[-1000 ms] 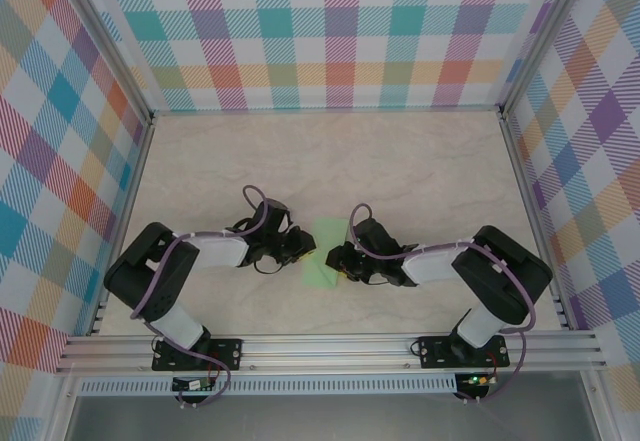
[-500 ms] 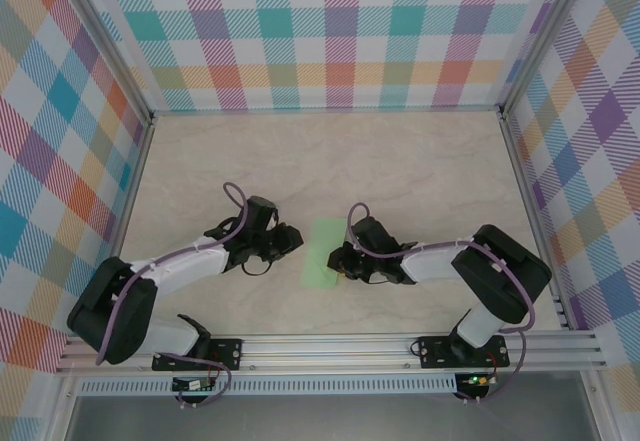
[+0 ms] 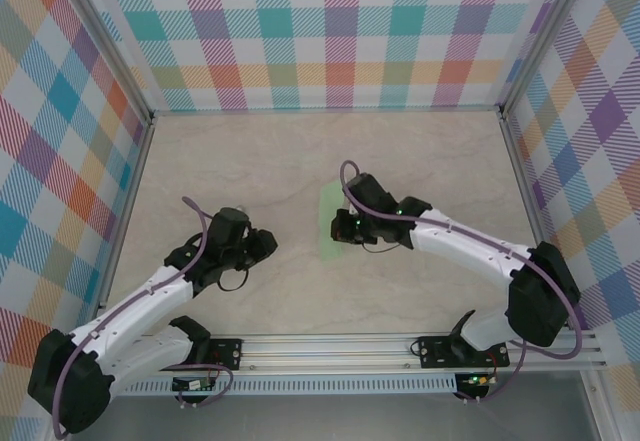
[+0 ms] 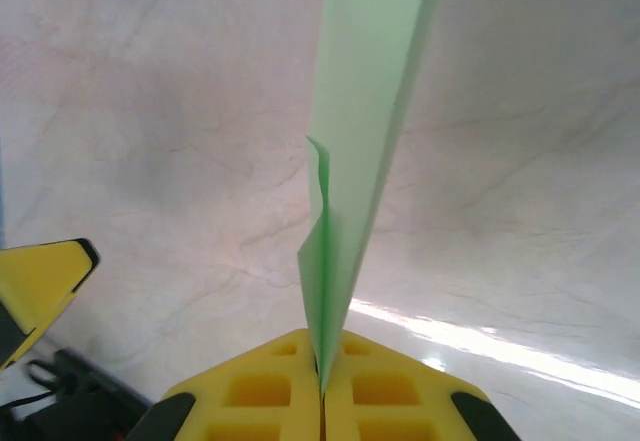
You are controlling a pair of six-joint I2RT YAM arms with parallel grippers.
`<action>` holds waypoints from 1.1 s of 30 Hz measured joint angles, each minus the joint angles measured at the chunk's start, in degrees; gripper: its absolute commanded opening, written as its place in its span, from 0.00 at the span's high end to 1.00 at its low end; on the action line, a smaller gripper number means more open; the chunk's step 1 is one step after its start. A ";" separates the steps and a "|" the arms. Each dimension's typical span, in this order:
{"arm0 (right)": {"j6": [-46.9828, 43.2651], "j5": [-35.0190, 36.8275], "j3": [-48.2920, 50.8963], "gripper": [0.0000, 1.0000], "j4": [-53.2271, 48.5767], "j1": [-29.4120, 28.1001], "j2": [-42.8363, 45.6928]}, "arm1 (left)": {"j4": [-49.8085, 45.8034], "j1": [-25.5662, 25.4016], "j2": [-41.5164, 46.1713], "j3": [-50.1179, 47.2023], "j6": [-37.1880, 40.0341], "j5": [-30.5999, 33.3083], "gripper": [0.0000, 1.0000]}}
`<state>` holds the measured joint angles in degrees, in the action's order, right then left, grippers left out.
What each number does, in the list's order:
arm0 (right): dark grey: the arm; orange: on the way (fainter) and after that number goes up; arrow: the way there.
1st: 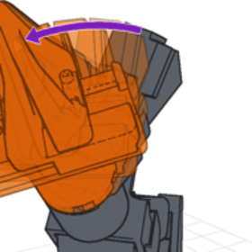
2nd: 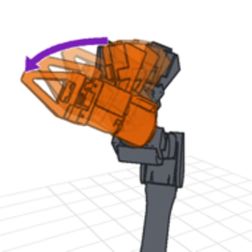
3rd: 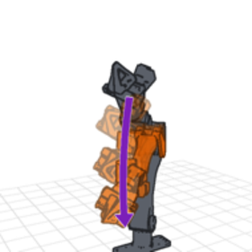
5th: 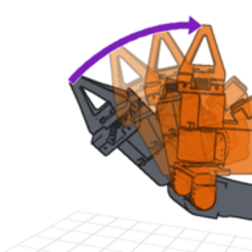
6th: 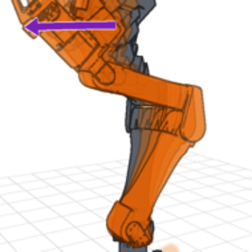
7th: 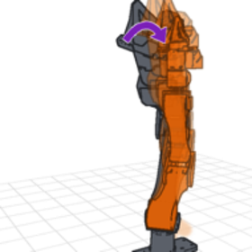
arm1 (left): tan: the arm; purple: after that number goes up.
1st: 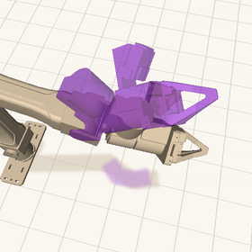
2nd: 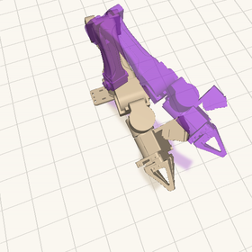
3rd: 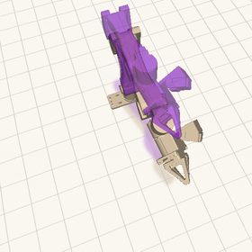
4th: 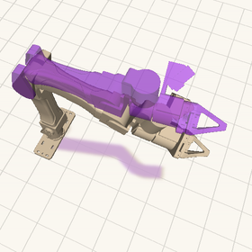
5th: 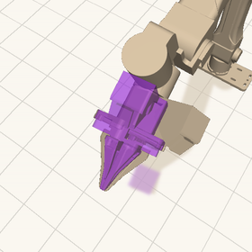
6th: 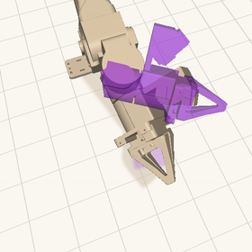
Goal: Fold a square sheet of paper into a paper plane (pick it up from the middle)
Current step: Turn over the paper at the center of the table.
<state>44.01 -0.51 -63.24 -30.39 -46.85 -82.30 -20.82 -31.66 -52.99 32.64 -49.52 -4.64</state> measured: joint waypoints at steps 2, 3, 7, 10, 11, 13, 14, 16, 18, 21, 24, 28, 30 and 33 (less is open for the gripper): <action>-2.84 5.81 -8.87 0.96 -10.40 0.00 -2.16 | -1.88 0.00 1.79 -0.24 0.09 1.31 0.73; -3.85 8.83 -13.07 0.96 -15.39 -0.02 -3.78 | -2.60 0.00 2.43 -0.33 0.09 1.79 0.73; -5.99 21.38 -26.91 0.93 -33.51 -0.68 -13.25 | -6.38 0.11 5.11 -0.33 0.04 5.27 0.73; -5.92 27.45 -32.52 0.93 -43.32 -1.81 -21.64 | -9.94 0.11 7.89 -0.33 -0.46 8.85 0.73; -5.92 28.44 -33.88 0.92 -45.51 -2.34 -24.46 | -11.08 0.11 9.11 -0.33 -0.63 10.05 0.73; -5.90 29.20 -36.22 0.93 -48.11 -3.39 -29.29 | -13.00 0.22 11.58 -0.33 -0.87 11.93 0.73; -5.90 29.11 -37.88 0.92 -49.35 -4.04 -32.02 | -13.88 0.28 12.81 -0.33 -1.03 12.83 0.73; -5.75 28.35 -41.75 0.88 -50.84 -5.29 -37.09 | -15.43 0.33 14.53 -0.33 -1.22 14.25 0.73; -5.55 26.95 -45.59 0.81 -51.32 -6.47 -41.46 | -16.87 0.33 15.67 -0.31 -1.27 15.32 0.72; -5.88 21.51 -48.24 0.74 -48.59 -7.80 -45.57 | -18.56 0.35 16.37 -0.31 -1.44 16.33 0.72; -6.10 13.57 -46.75 0.57 -42.88 -8.39 -45.29 | -18.80 0.37 16.31 -0.31 -1.38 16.26 0.68; -5.44 5.51 -38.34 0.41 -32.15 -7.02 -38.80 | -18.64 0.39 14.60 -0.02 -1.01 15.32 0.65; -5.16 2.25 -31.15 0.35 -26.38 -5.14 -32.37 | -18.03 0.52 12.81 0.37 -0.44 13.99 0.63; -4.44 -2.78 -18.86 0.29 -17.57 -0.39 -19.74 | -15.98 0.70 8.52 1.46 -0.07 10.95 0.62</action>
<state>39.57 -3.29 -82.11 -47.97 -47.24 -102.04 -36.80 -30.96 -44.47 34.11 -49.58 6.31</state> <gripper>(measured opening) 0.674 0.367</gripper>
